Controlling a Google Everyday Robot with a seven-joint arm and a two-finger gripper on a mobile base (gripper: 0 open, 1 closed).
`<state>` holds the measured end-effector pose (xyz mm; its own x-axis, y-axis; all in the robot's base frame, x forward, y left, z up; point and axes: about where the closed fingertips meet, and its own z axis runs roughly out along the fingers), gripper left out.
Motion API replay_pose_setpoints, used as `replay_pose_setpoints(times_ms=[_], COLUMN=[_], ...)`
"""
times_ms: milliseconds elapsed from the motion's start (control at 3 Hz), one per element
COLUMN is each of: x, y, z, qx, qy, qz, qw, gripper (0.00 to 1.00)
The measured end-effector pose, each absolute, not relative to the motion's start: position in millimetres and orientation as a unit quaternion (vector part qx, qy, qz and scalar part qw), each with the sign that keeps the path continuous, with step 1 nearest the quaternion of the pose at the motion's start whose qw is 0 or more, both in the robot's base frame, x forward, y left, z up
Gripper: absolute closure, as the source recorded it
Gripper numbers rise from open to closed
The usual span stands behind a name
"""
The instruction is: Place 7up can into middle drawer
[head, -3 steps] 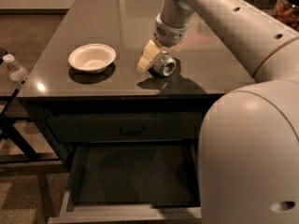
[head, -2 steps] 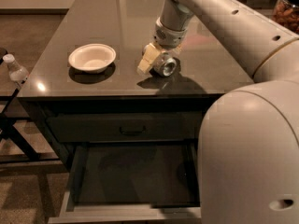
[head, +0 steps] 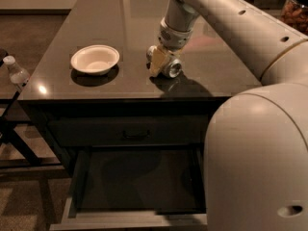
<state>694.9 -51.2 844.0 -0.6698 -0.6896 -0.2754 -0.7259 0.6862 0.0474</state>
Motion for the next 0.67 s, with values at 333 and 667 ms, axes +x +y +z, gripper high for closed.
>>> replay_pose_setpoints(times_ms=[333,667], x=[694.9,694.8], y=[-51.2,-51.2], z=[844.0,844.0], qx=[-0.389,-0.389], qy=[0.911,0.911], qz=[0.077,0.077], qw=[0.119,0.119], gripper=[0.65,0.88])
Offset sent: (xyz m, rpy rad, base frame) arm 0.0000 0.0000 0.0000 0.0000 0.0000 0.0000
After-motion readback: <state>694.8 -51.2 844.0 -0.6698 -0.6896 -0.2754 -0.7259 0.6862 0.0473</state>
